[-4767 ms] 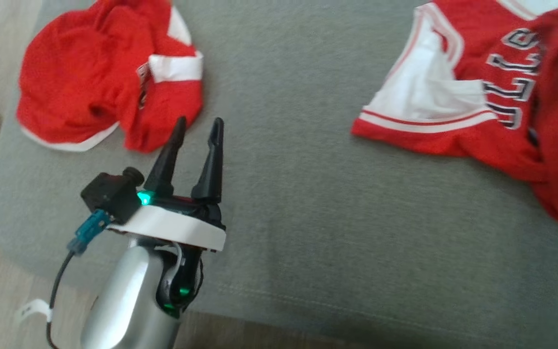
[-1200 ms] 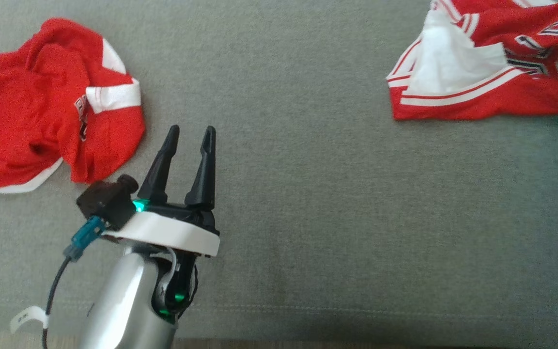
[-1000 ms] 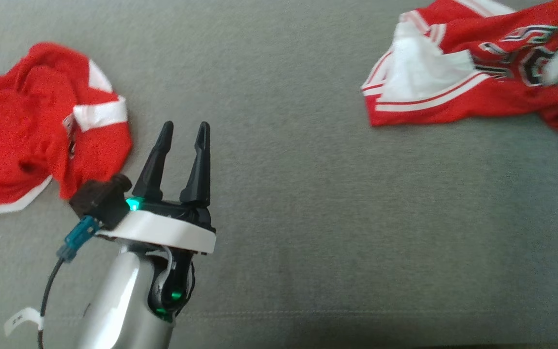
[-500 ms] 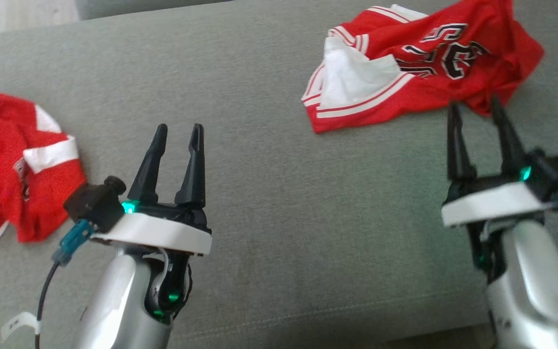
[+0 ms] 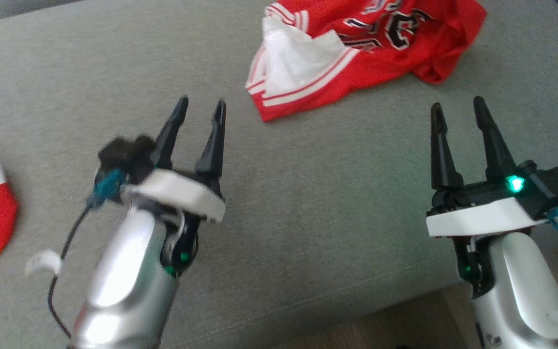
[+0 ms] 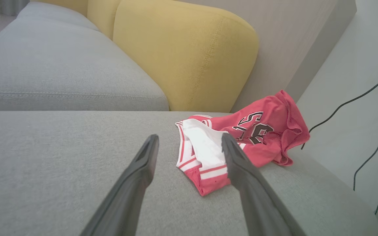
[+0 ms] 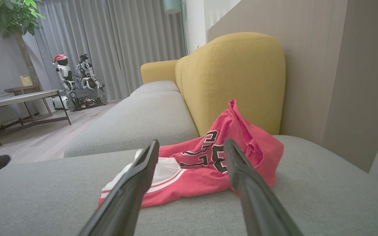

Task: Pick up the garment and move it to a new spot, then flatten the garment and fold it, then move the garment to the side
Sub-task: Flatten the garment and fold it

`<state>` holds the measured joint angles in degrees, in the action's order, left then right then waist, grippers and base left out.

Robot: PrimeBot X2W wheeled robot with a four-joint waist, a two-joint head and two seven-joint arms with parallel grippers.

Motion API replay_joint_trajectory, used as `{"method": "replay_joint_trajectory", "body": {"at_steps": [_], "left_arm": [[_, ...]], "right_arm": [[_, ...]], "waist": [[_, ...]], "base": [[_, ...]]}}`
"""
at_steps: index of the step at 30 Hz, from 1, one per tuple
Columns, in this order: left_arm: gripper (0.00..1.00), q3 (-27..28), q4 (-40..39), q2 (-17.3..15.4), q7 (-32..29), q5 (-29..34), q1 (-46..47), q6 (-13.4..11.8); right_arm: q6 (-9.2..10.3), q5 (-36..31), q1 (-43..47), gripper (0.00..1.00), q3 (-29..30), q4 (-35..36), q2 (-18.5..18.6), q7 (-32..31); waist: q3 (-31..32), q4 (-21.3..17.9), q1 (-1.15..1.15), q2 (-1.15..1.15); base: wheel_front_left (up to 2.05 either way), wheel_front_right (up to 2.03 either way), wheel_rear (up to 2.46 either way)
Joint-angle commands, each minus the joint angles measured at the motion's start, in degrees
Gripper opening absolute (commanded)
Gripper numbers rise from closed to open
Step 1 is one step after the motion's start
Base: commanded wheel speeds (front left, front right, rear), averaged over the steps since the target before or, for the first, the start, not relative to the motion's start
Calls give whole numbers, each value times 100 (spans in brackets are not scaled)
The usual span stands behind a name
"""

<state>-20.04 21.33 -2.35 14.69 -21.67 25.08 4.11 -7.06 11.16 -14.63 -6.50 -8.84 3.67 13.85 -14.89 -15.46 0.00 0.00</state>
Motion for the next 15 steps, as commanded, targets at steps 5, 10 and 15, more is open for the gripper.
{"method": "replay_joint_trajectory", "body": {"at_steps": [5,10,15], "left_arm": [[100,-102,767,-53,-45,36,1010,70],[100,-309,1633,-53,-331,-3,1776,13],[100,-394,2432,-63,-515,159,2453,-238]], "right_arm": [[-43,15,-133,100,-262,298,-68,34],[-43,129,-188,100,-437,331,-77,62],[-43,284,-253,100,-564,363,-78,90]], "waist": [[-423,-583,0,0],[-602,-927,0,0],[-742,-1141,0,0]], "base": [[0,0,0],[0,0,0],[0,0,0]]}}
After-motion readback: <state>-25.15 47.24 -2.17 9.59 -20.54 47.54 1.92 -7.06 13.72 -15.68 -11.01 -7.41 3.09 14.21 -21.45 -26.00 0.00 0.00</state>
